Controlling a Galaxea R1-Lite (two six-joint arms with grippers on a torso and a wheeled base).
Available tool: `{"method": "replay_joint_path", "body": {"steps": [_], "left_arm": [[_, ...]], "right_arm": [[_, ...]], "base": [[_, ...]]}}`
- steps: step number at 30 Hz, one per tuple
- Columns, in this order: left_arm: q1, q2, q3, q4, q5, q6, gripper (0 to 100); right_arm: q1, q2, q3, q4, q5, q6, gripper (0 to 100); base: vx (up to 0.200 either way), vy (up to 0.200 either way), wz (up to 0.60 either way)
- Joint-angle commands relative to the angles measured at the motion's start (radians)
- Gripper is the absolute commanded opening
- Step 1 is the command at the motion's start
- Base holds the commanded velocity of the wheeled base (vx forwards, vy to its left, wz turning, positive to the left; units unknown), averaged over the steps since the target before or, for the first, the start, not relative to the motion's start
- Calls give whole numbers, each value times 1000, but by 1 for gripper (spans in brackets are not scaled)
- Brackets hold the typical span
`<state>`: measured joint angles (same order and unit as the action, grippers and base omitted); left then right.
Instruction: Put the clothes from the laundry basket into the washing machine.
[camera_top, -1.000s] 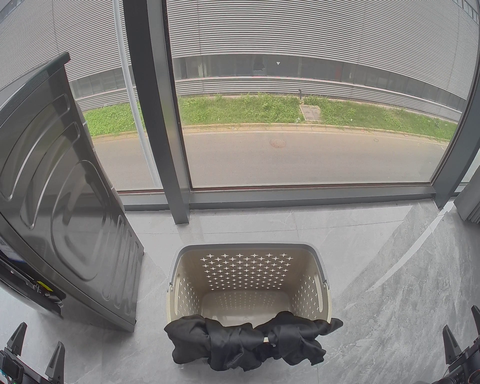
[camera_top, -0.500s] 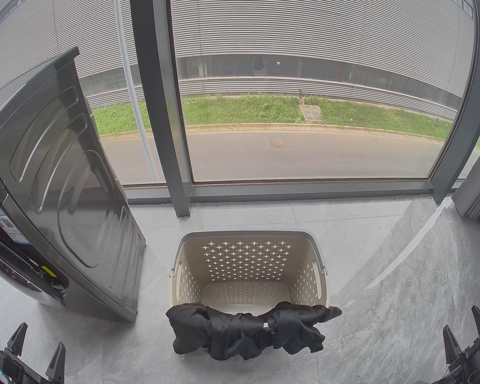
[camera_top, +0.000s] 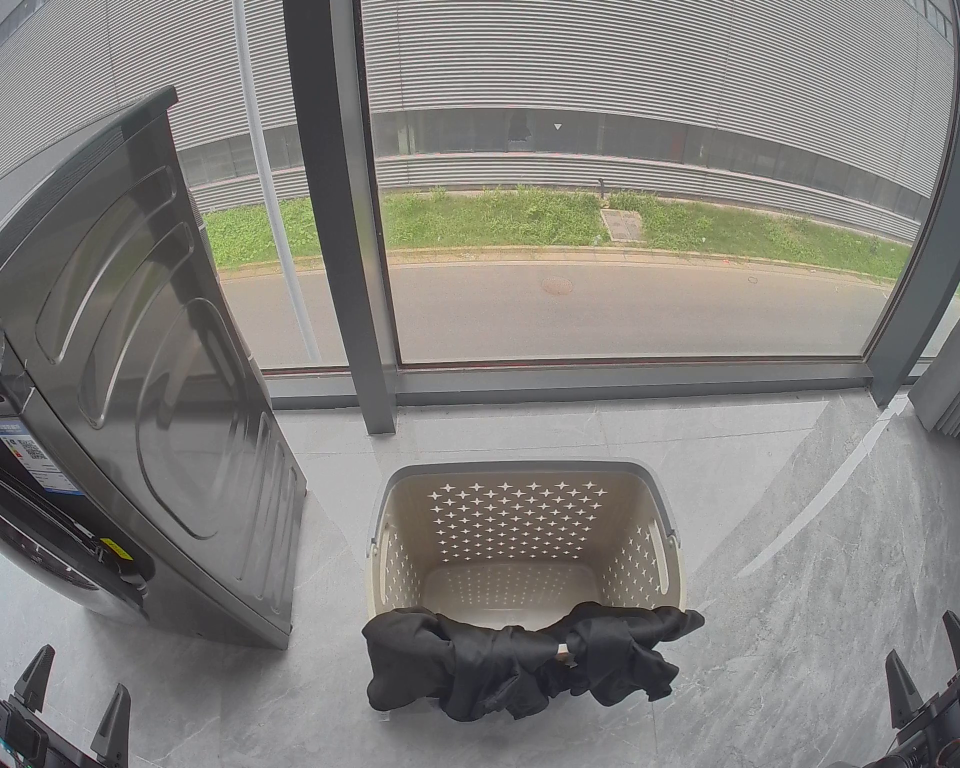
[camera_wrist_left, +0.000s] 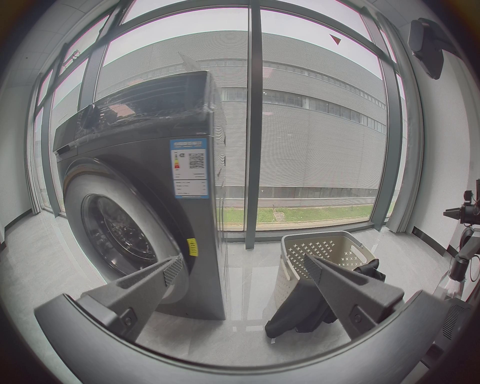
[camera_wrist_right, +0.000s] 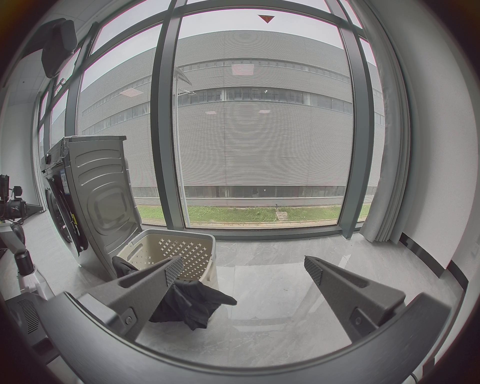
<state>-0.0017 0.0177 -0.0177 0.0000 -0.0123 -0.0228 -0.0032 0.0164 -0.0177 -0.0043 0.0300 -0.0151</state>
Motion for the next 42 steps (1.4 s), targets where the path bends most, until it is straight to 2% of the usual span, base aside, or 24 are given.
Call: {"method": "replay_joint_path", "body": {"steps": [1,36,42], "left_arm": [[0,-16,18,0,0,0,100],[0,-16,18,0,0,0,100],[0,-16,18,0,0,0,100]], "right_arm": [[0,-1,18,0,1,0,100],[0,-1,18,0,1,0,100],[0,-1,18,0,1,0,100]], "base": [[0,200,0],[0,200,0],[0,0,0]]}}
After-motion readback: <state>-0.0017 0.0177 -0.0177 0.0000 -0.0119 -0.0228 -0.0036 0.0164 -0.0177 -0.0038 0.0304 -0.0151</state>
